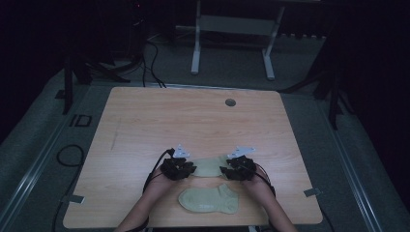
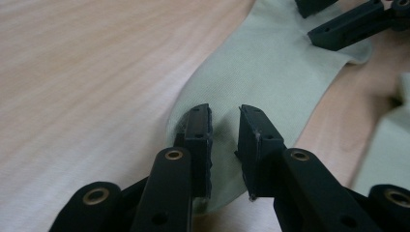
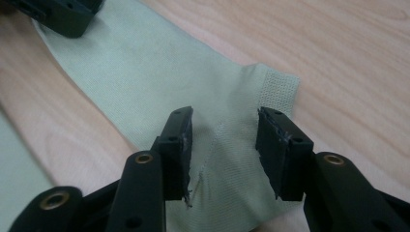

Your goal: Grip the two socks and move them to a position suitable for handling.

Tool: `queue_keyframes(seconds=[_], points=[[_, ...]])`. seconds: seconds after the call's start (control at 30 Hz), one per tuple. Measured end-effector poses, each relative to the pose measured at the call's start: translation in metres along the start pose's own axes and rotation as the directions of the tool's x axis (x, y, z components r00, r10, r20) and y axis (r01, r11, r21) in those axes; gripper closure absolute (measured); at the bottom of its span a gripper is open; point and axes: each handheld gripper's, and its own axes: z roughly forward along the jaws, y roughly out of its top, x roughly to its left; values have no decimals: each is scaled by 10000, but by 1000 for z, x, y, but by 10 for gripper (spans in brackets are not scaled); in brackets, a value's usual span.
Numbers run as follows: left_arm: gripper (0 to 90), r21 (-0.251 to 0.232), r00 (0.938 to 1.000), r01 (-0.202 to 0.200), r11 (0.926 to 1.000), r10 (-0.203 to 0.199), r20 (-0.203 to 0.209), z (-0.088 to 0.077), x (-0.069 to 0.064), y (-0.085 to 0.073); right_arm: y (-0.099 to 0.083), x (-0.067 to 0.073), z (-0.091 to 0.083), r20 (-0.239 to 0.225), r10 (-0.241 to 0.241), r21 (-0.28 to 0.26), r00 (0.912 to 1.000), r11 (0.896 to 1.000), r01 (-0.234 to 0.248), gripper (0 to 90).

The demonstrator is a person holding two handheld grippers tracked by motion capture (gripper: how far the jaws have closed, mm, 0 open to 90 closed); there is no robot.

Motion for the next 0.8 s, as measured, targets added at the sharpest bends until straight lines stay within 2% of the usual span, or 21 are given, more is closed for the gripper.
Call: queue_keyframes(seconds=[0.13,0.23,0.4,0.6,0.63,0.73,0.8], points=[[725,-33,9994,4,10000,-5,-342,2,8,3,8,-3,8,12,32,-63,10000,10000,-32,562],[725,-90,9992,10,10000,-14,-406,3,11,5,13,-5,11,57,102,-21,9999,9999,-102,562],[725,-154,9992,177,9997,-183,-343,5,16,7,17,-7,14,65,135,57,9999,9999,-135,563],[714,-111,9994,163,9998,-167,-301,5,16,8,17,-8,14,-67,154,72,9999,9999,-154,545],[714,-176,9993,308,9994,-312,-222,5,16,7,17,-8,14,-95,164,87,9998,9998,-163,537],[693,-303,9994,325,9990,-328,-95,2,14,8,21,-7,12,-145,98,358,9998,9993,-93,485],[673,-462,9996,262,9986,-266,-85,-4,12,10,23,-7,8,-118,169,233,9998,9996,-167,475]])
